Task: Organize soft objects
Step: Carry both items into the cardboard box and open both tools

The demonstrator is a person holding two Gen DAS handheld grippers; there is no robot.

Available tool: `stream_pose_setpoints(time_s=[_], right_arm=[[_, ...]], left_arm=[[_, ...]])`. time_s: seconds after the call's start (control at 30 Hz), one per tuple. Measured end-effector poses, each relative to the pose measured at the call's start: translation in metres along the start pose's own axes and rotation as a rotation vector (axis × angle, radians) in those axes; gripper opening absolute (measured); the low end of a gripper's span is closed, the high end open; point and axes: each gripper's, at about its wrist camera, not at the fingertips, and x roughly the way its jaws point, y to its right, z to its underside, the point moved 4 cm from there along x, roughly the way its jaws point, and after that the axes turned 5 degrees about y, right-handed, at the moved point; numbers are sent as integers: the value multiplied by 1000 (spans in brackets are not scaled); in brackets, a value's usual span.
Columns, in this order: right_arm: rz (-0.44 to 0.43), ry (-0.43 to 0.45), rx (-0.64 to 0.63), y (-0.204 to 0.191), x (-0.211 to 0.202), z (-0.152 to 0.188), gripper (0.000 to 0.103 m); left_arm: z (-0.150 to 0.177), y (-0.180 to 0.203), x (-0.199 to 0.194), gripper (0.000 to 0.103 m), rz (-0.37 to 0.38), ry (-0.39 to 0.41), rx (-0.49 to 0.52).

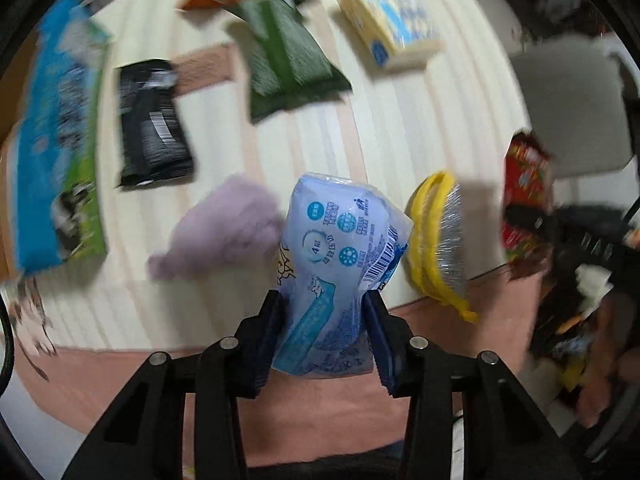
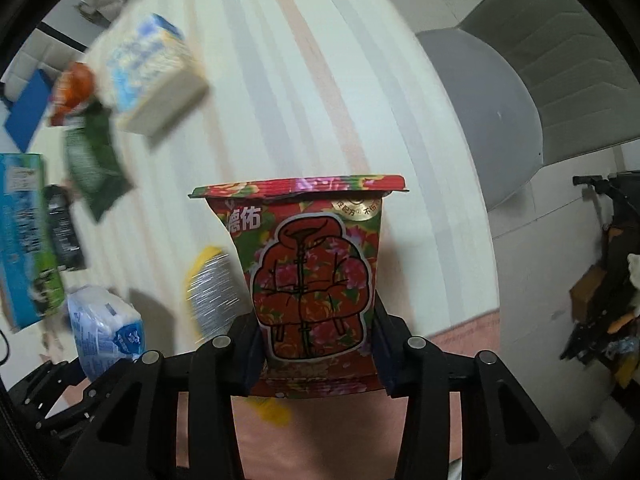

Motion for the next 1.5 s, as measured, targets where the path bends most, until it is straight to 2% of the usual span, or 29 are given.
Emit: stream_pose_setpoints(time_s=[0.13, 0.3, 0.4, 0.5, 0.63, 0.7, 0.9, 1.07, 1.23, 1.4, 1.5], right_arm=[[-82, 48, -69, -48, -44, 26, 46], [-225, 89, -169, -155, -96, 46, 46], [-301, 102, -224, -230, -117, 54, 46], [-321, 104, -262, -298, -126, 58, 46], [-326, 86, -276, -385, -109, 43, 46], [-293, 89, -288, -425, -96, 35, 46], [-198, 66, -283, -499, -34, 2, 46], [-76, 75, -283, -521, 16, -23, 46], [54, 98, -314, -534, 50, -40, 46], [103, 101, -297, -535, 68, -54, 46], [115, 107, -283, -534, 74, -62, 47]], left_arm=[[16, -42, -60, 39, 56, 94, -95], [0, -112, -156, 39, 122, 199, -198], [-17, -146, -196, 39, 143, 242, -248], [-28, -197, -228, 39, 134, 277, -293], [-69, -257, -208, 39, 136, 277, -359], [-88, -284, -197, 39, 153, 257, -395], [-125, -355, -139, 39, 229, 144, -467], [-146, -380, -96, 39, 232, 82, -453], [-165, -383, -56, 39, 314, 14, -447], [-178, -374, -41, 41, 354, -6, -417], [-183, -372, -36, 42, 338, -12, -406]])
